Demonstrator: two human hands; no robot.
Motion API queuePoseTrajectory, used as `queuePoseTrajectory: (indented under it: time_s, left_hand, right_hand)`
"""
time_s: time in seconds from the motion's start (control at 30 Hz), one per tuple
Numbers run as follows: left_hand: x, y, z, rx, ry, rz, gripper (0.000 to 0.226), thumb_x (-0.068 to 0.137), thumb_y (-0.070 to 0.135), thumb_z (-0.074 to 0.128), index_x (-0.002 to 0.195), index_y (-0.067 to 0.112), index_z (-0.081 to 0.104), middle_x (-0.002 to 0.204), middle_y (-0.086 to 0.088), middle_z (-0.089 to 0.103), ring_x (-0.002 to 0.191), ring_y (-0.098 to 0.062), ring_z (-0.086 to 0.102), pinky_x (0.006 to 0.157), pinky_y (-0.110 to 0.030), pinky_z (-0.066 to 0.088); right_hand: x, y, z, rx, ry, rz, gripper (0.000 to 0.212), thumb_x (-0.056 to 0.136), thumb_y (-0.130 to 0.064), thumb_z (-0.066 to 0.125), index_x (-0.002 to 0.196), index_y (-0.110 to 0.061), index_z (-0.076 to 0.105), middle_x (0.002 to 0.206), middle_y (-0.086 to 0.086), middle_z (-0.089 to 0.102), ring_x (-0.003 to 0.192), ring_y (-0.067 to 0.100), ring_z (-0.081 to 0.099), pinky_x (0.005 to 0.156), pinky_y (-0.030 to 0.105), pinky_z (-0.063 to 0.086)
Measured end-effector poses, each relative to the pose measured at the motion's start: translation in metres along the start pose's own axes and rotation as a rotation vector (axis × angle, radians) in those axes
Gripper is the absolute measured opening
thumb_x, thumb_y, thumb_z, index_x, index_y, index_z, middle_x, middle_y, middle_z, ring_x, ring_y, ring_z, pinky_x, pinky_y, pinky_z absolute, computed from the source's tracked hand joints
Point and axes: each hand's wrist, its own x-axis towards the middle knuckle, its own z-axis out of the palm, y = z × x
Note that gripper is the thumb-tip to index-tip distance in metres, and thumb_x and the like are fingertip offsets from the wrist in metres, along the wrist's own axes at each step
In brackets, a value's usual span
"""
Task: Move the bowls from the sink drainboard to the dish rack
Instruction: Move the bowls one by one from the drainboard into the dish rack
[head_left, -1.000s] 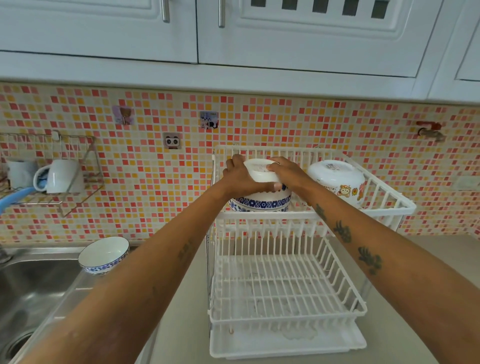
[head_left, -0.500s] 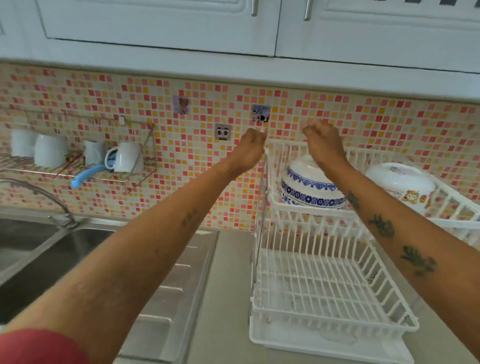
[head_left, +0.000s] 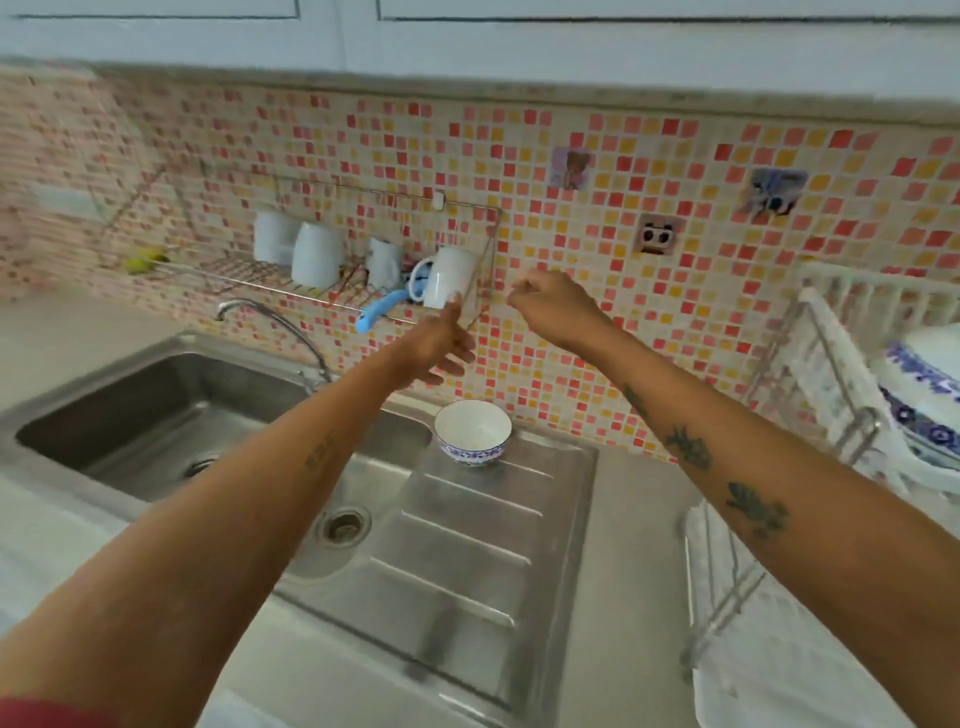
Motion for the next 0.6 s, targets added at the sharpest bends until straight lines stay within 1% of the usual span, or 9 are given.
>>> queuePoseTrajectory:
  time_s: [0.07,0.13,0.23,0.27,0.3,0.37,0.43,0.53,0.6]
  left_hand:
    - [0.014,-0.030,-0.020,0.007,-0.025,-0.081,0.076,0.096,0.063,0.007,0.097,0.010,0.061,0.103,-0.008,0.065,0.091,-0.027,0.060,0.082,-0.037,0.040]
    - [0.031,-0.062,-0.035,0.017,-0.052,-0.166,0.074,0.097,0.061,0.010,0.090,0.010,0.062,0.097,-0.007,0.065,0.081,-0.023,0.061,0.072,-0.031,0.040]
    - [0.059,-0.112,-0.046,-0.017,-0.080,-0.298,0.079,0.097,0.063,0.016,0.096,0.000,0.064,0.081,-0.009,0.068,0.067,-0.019,0.053,0.060,-0.025,0.032]
    - [0.068,-0.129,-0.046,-0.021,-0.107,-0.344,0.081,0.096,0.063,0.017,0.106,-0.003,0.063,0.090,-0.013,0.071,0.069,-0.020,0.054,0.061,-0.026,0.034]
    - [0.076,-0.145,-0.045,-0.013,-0.136,-0.377,0.079,0.096,0.064,0.018,0.116,0.000,0.061,0.111,-0.018,0.069,0.082,-0.024,0.060,0.069,-0.030,0.041]
    - [0.088,-0.168,-0.038,-0.008,-0.178,-0.434,0.080,0.093,0.068,0.020,0.136,0.006,0.049,0.141,-0.019,0.051,0.122,-0.033,0.054,0.095,-0.043,0.042]
    - [0.098,-0.181,-0.026,-0.106,-0.200,-0.462,0.087,0.090,0.073,0.021,0.143,0.007,0.040,0.140,-0.016,0.049,0.126,-0.033,0.048,0.100,-0.047,0.039]
    - [0.120,-0.194,-0.007,-0.321,-0.170,-0.518,0.089,0.088,0.074,0.024,0.142,0.005,0.041,0.113,-0.011,0.057,0.103,-0.026,0.054,0.092,-0.039,0.044]
    - [0.136,-0.202,0.006,-0.411,-0.163,-0.536,0.085,0.090,0.071,0.030,0.149,0.010,0.033,0.137,-0.011,0.051,0.123,-0.029,0.050,0.106,-0.043,0.039]
  right_hand:
    - [0.016,0.010,0.032,0.029,-0.068,0.060,0.023,0.095,-0.033,0.045,0.099,-0.018,0.062,0.115,0.002,0.064,0.114,0.029,0.057,0.106,0.054,0.038]
    - [0.030,0.027,0.060,0.089,-0.129,0.150,0.025,0.097,-0.029,0.045,0.096,-0.009,0.061,0.094,0.002,0.061,0.103,0.031,0.059,0.093,0.044,0.046]
    - [0.050,0.060,0.098,0.169,-0.170,0.317,0.030,0.098,-0.027,0.047,0.110,-0.003,0.059,0.119,0.014,0.060,0.113,0.030,0.056,0.093,0.036,0.044]
    - [0.055,0.072,0.109,0.180,-0.182,0.370,0.034,0.098,-0.028,0.047,0.118,-0.002,0.057,0.125,0.016,0.057,0.116,0.029,0.054,0.094,0.034,0.042]
    - [0.060,0.083,0.120,0.190,-0.188,0.426,0.041,0.098,-0.029,0.047,0.127,-0.001,0.054,0.133,0.016,0.055,0.121,0.030,0.053,0.097,0.034,0.041]
    - [0.068,0.109,0.141,0.208,-0.202,0.543,0.052,0.098,-0.032,0.048,0.139,-0.001,0.045,0.145,0.014,0.047,0.128,0.030,0.049,0.102,0.036,0.040]
    - [0.075,0.136,0.161,0.236,-0.224,0.641,0.057,0.097,-0.037,0.048,0.143,-0.003,0.041,0.148,0.013,0.044,0.124,0.029,0.049,0.097,0.036,0.041]
    - [0.082,0.168,0.190,0.323,-0.238,0.770,0.061,0.095,-0.042,0.050,0.144,-0.006,0.040,0.145,0.010,0.047,0.123,0.029,0.050,0.089,0.037,0.044]
    - [0.087,0.183,0.207,0.434,-0.201,0.841,0.064,0.093,-0.042,0.054,0.144,-0.007,0.038,0.143,0.009,0.048,0.124,0.029,0.051,0.085,0.038,0.047]
